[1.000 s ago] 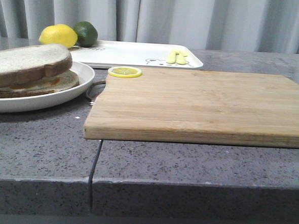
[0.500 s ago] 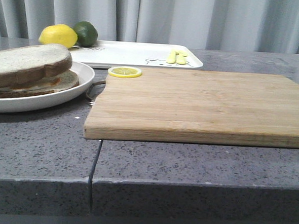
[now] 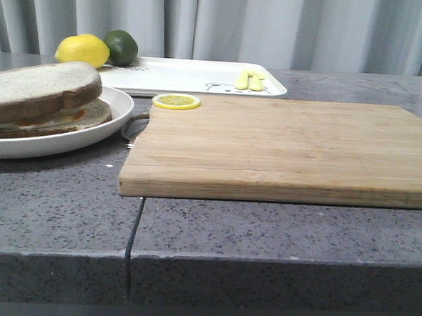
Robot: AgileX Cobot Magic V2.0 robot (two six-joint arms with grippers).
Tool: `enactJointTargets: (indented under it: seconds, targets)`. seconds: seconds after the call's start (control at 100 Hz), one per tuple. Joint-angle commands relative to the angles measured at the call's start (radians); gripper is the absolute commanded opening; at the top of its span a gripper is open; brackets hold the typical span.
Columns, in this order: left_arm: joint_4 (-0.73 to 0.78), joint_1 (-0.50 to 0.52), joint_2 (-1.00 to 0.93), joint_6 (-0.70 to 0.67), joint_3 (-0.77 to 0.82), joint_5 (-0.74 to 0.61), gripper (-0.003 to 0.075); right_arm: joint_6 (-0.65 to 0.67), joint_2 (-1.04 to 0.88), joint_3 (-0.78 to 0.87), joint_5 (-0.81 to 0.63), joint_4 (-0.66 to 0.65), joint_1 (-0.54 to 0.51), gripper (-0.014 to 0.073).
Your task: Place bread and move sandwich to tray
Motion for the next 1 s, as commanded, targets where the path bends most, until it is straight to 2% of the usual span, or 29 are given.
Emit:
enactJointTargets:
  seconds: [0.0,0.97,0.99]
  targets:
    - [0.001,-0.005,0.004,-0.011,-0.03,-0.057,0.0555,0.0,0.003,-0.026,-0.071,-0.013,-0.007,0.0425]
    - [0.0,-0.005,0.145,-0.038,-0.03,-0.113,0.0555,0.0,0.003,-0.026,-0.071,-0.013,-0.007,0.0425]
    - [0.0,0.023,0.148,-0.038,-0.03,-0.115,0.0555,0.0,0.003,-0.026,-0.071,-0.013,-0.007,0.0425]
